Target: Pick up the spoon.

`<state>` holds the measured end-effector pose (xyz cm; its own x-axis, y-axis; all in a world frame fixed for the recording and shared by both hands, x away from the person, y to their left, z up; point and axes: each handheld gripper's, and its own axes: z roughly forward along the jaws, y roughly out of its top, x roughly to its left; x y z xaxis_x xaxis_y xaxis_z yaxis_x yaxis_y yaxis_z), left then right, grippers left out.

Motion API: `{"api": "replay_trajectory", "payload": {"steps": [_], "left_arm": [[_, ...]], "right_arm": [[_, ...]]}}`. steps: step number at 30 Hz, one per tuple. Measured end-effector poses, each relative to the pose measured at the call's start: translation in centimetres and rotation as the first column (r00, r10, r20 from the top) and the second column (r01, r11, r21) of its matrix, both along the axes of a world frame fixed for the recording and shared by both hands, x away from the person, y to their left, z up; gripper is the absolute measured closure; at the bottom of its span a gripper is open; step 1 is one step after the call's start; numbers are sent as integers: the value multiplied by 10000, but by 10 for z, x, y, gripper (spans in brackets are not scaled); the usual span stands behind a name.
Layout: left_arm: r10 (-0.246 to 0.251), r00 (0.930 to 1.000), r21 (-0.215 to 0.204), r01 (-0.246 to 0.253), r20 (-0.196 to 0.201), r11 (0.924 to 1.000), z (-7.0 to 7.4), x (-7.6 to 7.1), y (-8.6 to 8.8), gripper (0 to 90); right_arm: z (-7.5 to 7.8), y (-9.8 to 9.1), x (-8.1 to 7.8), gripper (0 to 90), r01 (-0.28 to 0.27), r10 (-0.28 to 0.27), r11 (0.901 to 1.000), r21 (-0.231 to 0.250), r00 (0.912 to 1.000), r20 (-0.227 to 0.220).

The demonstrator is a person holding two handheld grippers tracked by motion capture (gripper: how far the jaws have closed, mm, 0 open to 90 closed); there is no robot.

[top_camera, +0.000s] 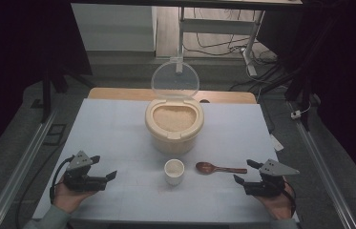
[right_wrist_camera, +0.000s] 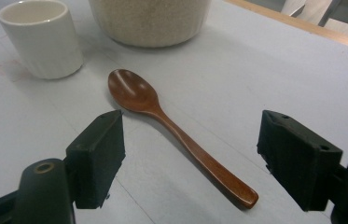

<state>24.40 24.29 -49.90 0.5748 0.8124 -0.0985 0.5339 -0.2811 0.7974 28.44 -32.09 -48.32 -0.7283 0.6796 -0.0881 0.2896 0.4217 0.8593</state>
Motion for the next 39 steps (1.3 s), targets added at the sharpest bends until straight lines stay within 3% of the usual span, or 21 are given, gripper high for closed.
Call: {"api": "replay_trajectory", "payload": {"steps": [7,15,27,34,39], "left_arm": [[-117,9999,116,115,92,9999,0,-1,0,123],[-257,9996,140,258,-76,9996,-3,2,0,120],[-275,9993,136,279,-248,9995,-5,4,-2,117],[-310,9989,27,312,-343,9995,-4,6,0,117],[-339,9988,65,342,-357,9994,-4,5,-1,117]], "right_arm": [[-2,4,0,229,-93,93,9998,-174,9999,-45],[3,4,-1,249,-14,12,9999,-117,10000,-88],[16,12,-5,276,-287,275,9983,-500,9993,-248],[35,14,5,282,-712,603,9894,-1263,9942,-885],[44,17,15,282,-823,646,9851,-1507,9908,-1187]]}}
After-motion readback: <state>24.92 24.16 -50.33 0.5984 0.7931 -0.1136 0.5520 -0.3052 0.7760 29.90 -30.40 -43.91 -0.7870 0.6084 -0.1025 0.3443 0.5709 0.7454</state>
